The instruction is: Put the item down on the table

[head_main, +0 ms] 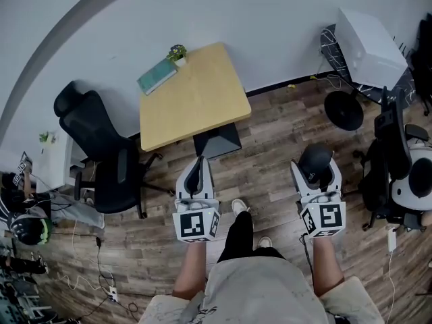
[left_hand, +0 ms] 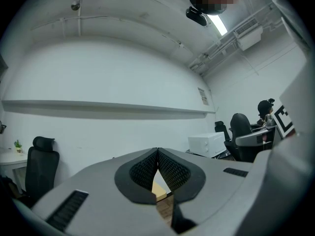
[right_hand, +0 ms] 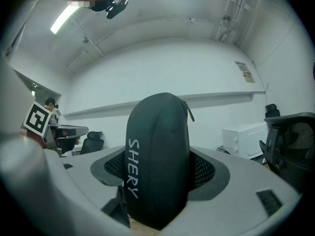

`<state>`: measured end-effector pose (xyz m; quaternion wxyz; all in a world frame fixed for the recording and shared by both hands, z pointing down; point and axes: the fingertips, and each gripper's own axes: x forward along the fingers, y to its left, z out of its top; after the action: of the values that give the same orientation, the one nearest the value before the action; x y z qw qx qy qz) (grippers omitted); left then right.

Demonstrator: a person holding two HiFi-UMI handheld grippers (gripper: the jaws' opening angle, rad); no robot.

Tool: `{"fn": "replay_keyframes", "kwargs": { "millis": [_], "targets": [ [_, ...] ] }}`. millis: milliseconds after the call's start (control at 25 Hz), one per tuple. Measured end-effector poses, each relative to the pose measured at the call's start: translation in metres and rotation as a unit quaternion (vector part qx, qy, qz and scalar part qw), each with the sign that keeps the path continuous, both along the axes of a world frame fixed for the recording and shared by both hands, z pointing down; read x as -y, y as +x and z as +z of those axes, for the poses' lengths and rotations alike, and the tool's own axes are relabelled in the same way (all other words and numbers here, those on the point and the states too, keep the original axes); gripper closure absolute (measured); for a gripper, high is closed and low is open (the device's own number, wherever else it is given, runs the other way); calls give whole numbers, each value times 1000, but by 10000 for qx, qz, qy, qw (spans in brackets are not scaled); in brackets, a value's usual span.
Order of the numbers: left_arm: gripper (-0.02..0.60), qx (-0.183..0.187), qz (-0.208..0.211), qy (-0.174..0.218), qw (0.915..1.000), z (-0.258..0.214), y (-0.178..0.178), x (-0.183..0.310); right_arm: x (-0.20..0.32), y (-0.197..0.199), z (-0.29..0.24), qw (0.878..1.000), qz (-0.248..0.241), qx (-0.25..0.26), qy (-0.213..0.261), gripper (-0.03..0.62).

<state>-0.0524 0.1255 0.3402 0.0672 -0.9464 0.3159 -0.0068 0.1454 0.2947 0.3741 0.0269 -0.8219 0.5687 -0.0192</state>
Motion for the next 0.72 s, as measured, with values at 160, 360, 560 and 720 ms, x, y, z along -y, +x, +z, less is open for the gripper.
{"fn": "replay_keyframes", "kwargs": {
  "millis": [160, 360, 560, 720],
  "targets": [
    [574, -95, 10, 13, 10000, 0, 8, 25, 24, 3, -5, 9999, -27, -118, 7, 243],
    [574, -259, 79, 35, 9996, -6, 32, 66, 68, 19, -15, 9996, -55, -273, -16, 243],
    [574, -320, -1, 104, 9994, -12, 43, 119, 130, 33, -24, 9992, -169, -364, -39, 243],
    [574, -324, -222, 134, 9991, -14, 37, 170, 189, 35, -29, 9986, -367, -369, -37, 243]
  ]
}}
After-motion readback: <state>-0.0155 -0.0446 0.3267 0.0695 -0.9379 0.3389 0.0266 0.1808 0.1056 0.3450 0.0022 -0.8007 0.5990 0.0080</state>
